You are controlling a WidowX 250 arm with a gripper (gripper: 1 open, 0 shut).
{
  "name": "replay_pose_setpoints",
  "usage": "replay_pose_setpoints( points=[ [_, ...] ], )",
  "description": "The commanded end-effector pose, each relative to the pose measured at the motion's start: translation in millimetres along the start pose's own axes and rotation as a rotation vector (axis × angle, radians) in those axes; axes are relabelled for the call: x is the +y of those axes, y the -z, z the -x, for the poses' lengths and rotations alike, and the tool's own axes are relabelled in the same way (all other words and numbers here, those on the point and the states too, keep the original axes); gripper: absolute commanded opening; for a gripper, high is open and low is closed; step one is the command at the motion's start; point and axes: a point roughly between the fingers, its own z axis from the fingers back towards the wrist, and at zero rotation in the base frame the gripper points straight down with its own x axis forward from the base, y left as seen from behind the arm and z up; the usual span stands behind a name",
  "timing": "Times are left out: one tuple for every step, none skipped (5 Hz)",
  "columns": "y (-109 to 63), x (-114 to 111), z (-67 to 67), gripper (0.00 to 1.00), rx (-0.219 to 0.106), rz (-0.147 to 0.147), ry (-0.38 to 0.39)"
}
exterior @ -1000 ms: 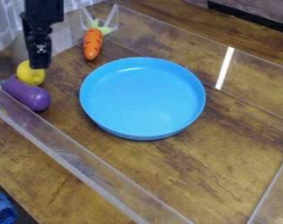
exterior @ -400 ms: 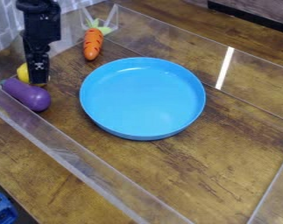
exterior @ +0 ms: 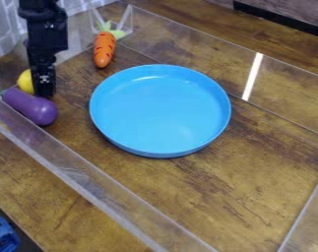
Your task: Put the lemon on the blue tray
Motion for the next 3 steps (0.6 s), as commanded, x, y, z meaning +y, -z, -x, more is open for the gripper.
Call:
replay_pose_setpoints(
  points=[
    [-14.3, 14.6, 2.8, 0.0, -0.035, -0.047, -0.031],
    [-17.5, 14.1, 1.5, 0.0, -0.036, -0.048, -0.036],
    [-21.8, 13.5, -0.1, 0.0, -0.036, -0.05, -0.043]
  ],
)
